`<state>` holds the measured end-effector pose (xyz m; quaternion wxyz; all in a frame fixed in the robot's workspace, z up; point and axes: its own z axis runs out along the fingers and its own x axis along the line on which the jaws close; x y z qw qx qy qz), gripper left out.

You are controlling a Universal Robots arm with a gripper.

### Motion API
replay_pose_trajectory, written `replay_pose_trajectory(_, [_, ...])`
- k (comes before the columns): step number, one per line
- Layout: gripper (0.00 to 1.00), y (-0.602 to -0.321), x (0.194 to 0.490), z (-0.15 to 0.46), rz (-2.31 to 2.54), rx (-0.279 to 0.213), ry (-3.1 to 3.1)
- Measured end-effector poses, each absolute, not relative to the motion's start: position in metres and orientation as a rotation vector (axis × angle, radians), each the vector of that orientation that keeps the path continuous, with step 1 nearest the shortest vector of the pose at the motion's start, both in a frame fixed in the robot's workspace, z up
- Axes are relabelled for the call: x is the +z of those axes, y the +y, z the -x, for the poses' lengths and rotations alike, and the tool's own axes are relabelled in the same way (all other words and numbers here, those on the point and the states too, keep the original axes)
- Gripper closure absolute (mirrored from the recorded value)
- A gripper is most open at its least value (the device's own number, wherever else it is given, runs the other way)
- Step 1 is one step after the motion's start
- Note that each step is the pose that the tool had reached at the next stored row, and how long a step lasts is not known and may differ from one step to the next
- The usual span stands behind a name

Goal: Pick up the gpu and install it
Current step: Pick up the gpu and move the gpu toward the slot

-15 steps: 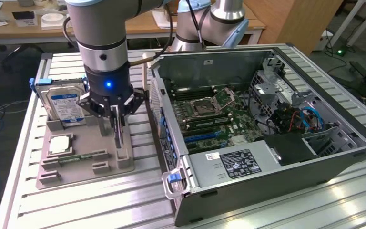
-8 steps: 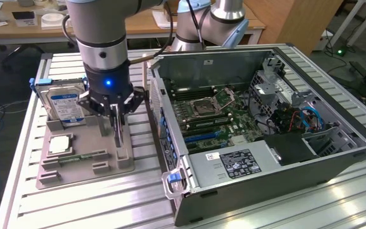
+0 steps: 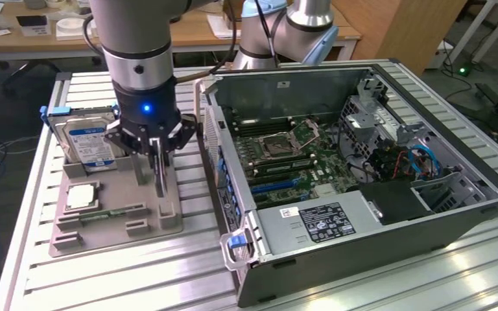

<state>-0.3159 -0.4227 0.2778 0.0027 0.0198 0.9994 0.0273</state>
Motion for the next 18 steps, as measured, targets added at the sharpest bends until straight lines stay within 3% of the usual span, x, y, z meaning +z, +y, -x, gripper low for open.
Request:
replay_pose_trajectory(12, [0.72,-0.423,0.285,0.316,-0.062,0.095,3.134])
replay_pose_trajectory(18, [0.72,-0.423,0.293,0.316,-0.062,0.130,3.133])
